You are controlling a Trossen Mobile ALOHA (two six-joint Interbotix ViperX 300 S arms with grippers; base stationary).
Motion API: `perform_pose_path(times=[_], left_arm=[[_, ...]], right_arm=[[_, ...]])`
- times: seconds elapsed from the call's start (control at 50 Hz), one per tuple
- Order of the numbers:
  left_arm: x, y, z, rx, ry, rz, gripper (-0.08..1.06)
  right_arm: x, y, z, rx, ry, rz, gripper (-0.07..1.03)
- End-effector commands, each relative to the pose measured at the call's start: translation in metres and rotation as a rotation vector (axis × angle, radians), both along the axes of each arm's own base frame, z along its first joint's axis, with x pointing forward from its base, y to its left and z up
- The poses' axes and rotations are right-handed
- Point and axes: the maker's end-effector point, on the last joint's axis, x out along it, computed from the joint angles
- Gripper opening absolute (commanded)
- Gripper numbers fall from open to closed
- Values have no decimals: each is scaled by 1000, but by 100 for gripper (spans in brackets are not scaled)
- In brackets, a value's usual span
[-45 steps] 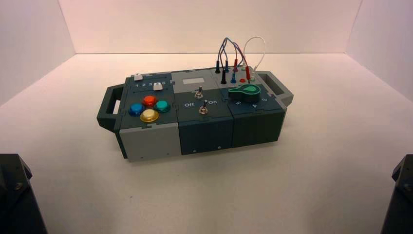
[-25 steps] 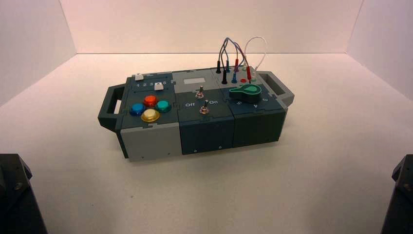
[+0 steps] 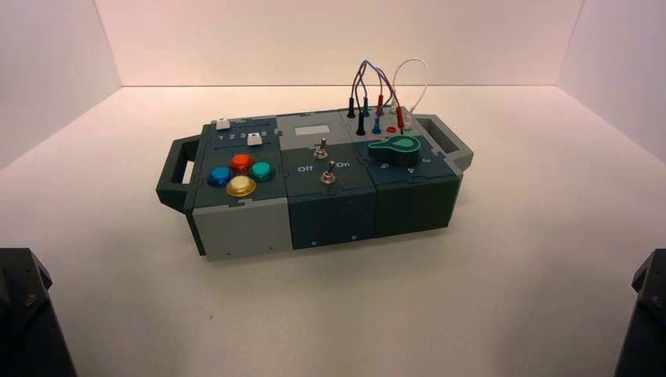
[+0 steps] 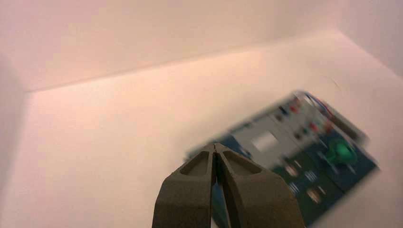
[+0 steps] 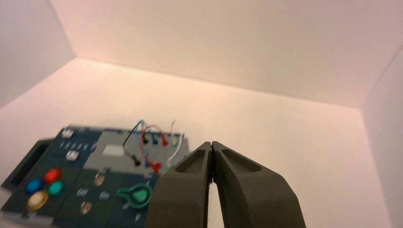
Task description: Pull the black wire.
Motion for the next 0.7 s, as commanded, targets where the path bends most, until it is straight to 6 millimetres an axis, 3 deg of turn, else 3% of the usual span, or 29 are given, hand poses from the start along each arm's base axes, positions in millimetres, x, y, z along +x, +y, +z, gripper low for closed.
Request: perform_pose_path(times=[0.02, 0.46, 0.62, 0.7], left_arm=[[6, -8, 7, 6, 2, -19, -3], [14, -19, -19, 51, 90, -41, -3], [16, -20, -20, 54, 92, -42, -3], [16, -20, -20, 55, 91, -42, -3]], right_arm=[[4, 11, 8, 22, 21, 38, -2], [8, 71, -34, 22, 281, 223, -2], [10, 82, -48, 39, 336, 235, -2], [12, 84, -55, 34, 357, 231, 4]])
